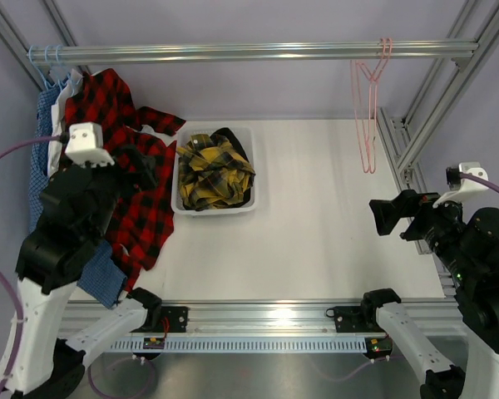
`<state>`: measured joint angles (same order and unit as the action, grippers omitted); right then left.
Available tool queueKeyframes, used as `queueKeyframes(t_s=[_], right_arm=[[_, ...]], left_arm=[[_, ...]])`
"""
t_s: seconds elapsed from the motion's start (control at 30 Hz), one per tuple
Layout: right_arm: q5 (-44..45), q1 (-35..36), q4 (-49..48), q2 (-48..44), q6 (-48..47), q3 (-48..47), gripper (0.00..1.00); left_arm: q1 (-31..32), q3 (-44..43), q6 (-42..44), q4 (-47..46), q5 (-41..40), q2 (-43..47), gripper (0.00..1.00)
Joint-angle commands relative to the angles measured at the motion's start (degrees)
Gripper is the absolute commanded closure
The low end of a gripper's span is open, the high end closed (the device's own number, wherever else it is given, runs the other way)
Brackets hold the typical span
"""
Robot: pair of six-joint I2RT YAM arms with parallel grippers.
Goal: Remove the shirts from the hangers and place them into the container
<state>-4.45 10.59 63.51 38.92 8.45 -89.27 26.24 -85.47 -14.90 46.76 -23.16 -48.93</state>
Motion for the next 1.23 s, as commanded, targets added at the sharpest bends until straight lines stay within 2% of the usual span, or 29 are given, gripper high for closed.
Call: queueKeyframes(t_s=[0.0,0.13,0.27,0.4,0.6,0.87,1.2], right_arm=[[4.18,1.27,-1.72,-1.12,1.39,-0.73,0.01],[6.56,2.77,-1.63,-4.19,1.31,2.25,0.01],[7.78,4.09,-2.07,-7.36,1.22,4.02,0.01],[8.84,4.79,-2.07,-10.34,0.69,4.72,0.01],[8.32,5.67,-1.46,-13.68,0.52,6.83,0.00],[6.39,5.93,-1.72,-16.33,1.31,9.20,0.00],[6.64,5.85,-2.60,-16.51,1.22,10.00,0.01]], left_arm=[[0.13,1.19,-0.84,4.81,-0.75,5.49,0.01],[0.13,2.58,-1.63,13.42,-3.29,12.44,0.01],[0.13,8.11,-3.12,17.13,-7.76,19.91,0.01],[0.13,9.62,-5.32,20.12,-8.66,25.89,0.01],[0.13,10.32,-5.67,25.74,-8.66,27.39,0.01],[0.13,13.93,-5.23,24.17,-9.80,29.94,0.01],[0.13,13.57,-5.50,24.87,-8.48,29.32,0.01]])
